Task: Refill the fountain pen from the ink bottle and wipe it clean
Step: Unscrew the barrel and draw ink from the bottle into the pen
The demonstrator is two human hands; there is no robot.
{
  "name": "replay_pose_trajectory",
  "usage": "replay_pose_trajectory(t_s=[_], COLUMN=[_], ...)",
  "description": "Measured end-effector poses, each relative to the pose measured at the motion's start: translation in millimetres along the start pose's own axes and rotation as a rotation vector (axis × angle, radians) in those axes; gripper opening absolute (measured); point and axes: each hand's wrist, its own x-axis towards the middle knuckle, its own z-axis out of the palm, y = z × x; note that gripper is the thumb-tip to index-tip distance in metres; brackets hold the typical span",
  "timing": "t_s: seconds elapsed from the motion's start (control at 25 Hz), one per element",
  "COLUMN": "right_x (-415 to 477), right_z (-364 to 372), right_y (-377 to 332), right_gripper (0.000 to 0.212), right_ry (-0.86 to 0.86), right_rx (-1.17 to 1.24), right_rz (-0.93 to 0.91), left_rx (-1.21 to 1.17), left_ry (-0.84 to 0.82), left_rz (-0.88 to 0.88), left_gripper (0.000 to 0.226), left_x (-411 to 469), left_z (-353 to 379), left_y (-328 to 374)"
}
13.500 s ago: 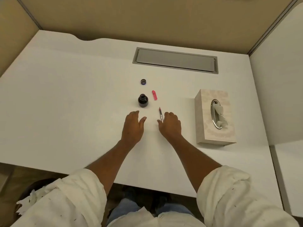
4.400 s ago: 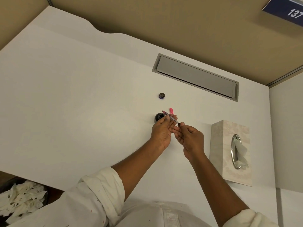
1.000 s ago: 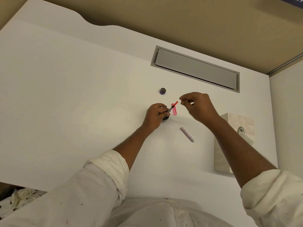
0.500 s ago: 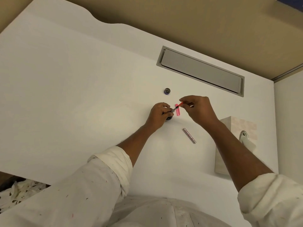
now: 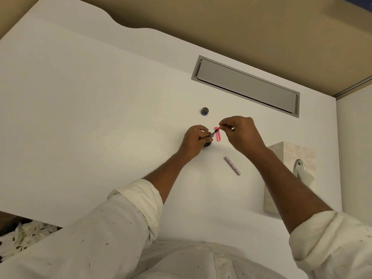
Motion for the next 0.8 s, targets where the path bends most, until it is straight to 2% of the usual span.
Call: replay_pose_trajectory(t_s=[0.32, 0.6, 0.72, 0.8], right_x=[-1.1, -2.7, -4.2, -5.8], right_z=[1.4, -1.1, -1.7, -2.7], right_y=[-1.2, -3.0, -4.2, -4.1], right_gripper=[0.015, 0.025, 0.017, 0.020], right_ry=[-0.008, -0.038, -0.016, 0.005], right_rx=[-0.070, -0.129, -0.052, 0.000], right_rz=[-0.039, -0.010, 0.022, 0.024], left_rx=[0.020, -0.016, -0.013, -0.007], left_ry=[-0.014, -0.008, -0.005, -0.004], left_rz=[-0.003, -0.003, 0.005, 0.005], left_gripper=[0.016, 0.015, 0.015, 0.015], left_x=[-0.2, 0.3, 1.1, 1.0], left_z=[-0.3, 0.9, 0.7, 0.8], left_y=[1.4, -1.1, -1.4, -1.7])
